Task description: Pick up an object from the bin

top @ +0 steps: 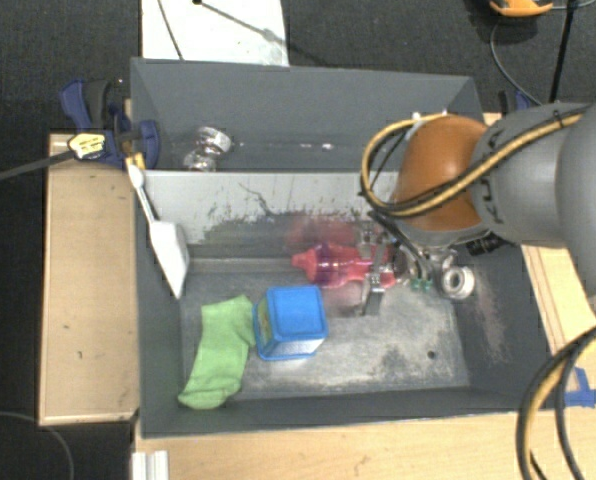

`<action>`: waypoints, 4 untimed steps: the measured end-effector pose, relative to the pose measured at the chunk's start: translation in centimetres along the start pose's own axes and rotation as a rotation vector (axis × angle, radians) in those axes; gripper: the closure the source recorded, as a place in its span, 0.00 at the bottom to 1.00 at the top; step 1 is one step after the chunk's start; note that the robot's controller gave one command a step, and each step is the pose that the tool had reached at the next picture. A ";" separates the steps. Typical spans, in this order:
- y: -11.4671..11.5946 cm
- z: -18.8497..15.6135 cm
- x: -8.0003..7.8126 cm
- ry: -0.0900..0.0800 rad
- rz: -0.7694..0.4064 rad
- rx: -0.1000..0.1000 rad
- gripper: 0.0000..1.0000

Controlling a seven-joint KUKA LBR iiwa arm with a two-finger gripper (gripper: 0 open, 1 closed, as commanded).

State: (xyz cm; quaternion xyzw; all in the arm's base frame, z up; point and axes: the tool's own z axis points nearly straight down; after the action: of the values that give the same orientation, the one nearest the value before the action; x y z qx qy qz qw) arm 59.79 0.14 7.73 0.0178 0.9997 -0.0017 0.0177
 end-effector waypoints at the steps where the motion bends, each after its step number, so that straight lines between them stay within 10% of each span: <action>1: -1.4 -2.6 1.2 0.026 -0.002 -0.005 0.00; 2: 2.6 -2.5 1.4 0.029 0.175 0.000 0.00; 3: 1.8 -0.5 0.6 0.016 -0.074 -0.007 0.00; 4: 2.0 -0.3 0.5 0.004 0.289 -0.007 1.00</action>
Offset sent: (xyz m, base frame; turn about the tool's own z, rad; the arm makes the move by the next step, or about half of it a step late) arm -0.0156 0.0281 0.0227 0.1730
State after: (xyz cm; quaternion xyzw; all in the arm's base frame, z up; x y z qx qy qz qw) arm 59.34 2.20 8.01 0.1618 0.9867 0.0042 0.0159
